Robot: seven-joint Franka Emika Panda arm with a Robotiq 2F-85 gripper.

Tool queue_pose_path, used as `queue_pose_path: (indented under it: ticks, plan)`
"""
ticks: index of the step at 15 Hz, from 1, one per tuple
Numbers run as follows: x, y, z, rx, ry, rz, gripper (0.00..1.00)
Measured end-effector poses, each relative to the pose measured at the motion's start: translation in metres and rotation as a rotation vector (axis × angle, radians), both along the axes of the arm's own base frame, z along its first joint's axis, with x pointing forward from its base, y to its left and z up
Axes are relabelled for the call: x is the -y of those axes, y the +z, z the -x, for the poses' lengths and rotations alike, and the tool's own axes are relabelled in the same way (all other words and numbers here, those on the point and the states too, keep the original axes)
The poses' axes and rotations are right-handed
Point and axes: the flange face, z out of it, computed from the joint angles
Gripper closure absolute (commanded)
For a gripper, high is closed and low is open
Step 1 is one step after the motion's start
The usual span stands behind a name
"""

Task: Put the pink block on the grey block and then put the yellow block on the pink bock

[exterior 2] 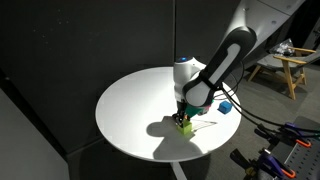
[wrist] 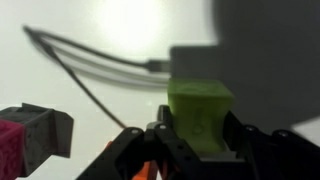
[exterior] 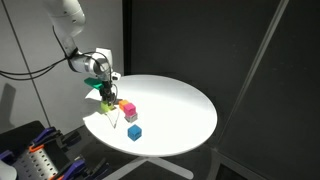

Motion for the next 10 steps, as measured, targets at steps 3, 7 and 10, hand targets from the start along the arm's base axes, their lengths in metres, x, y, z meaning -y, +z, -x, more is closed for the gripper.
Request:
queue_pose_path:
  ticks: [3,7,10]
  plan:
    - [-0.005,0.013,0.002,-0.025,0.009,0.013,0.75]
    - [-0.012,0.040,0.002,-0.046,0.021,0.022,0.75]
    - [-0.017,0.060,0.004,-0.059,0.034,0.026,0.75]
